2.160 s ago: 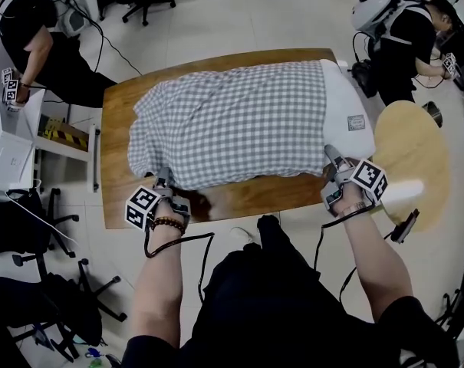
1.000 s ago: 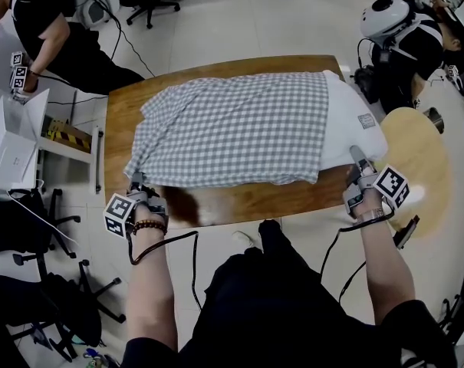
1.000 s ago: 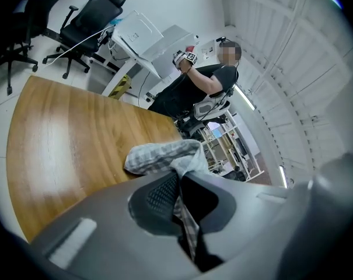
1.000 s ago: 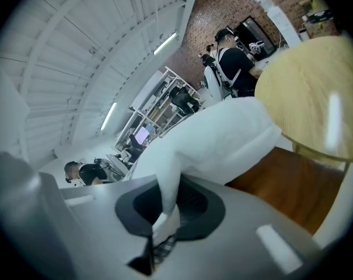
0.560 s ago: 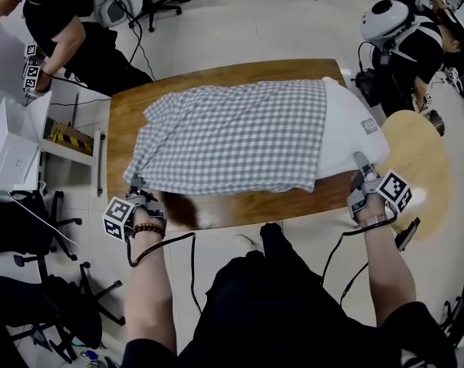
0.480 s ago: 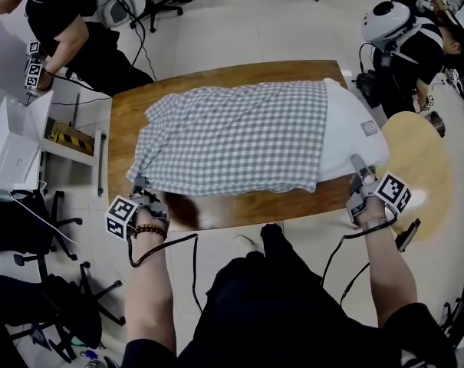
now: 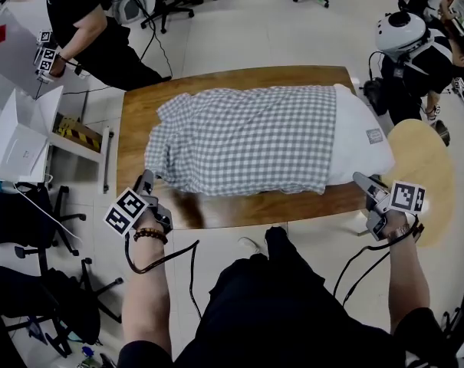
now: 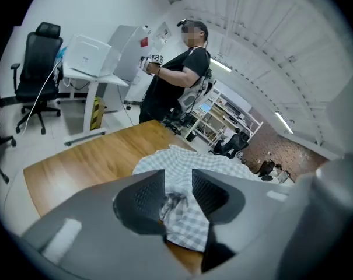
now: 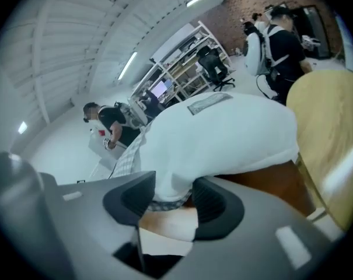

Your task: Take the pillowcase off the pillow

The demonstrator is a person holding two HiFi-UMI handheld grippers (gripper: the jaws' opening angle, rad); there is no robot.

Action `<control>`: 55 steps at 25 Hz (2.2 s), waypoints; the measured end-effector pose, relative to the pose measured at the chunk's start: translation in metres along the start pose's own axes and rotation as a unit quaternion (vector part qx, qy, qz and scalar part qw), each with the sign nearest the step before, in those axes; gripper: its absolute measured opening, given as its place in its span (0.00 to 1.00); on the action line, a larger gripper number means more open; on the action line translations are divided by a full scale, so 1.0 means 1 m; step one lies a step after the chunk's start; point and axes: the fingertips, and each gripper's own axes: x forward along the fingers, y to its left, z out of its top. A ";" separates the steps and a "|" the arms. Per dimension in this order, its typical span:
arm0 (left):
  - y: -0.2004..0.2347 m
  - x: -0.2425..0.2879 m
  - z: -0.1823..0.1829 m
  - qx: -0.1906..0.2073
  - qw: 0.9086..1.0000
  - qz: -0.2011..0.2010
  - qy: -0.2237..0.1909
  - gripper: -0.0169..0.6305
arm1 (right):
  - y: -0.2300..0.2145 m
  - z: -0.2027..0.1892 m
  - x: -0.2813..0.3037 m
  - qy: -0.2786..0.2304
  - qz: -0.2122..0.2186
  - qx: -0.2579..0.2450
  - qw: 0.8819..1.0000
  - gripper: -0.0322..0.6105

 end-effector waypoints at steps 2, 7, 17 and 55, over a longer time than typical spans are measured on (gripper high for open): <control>-0.018 -0.001 0.005 0.043 0.999 -0.013 0.001 0.26 | 0.019 -0.003 -0.003 0.027 0.012 -0.026 0.999 0.36; -0.069 -0.003 0.014 0.122 0.992 -0.041 0.000 0.26 | 0.100 -0.003 0.000 0.089 0.125 -0.127 0.980 0.36; -0.108 -0.020 0.014 0.225 0.972 -0.069 0.000 0.26 | 0.069 -0.005 -0.038 0.039 0.004 -0.026 0.999 0.35; -0.202 0.203 0.029 0.244 0.928 -0.110 0.260 0.48 | -0.104 0.175 0.133 0.264 -0.105 -0.107 0.953 0.53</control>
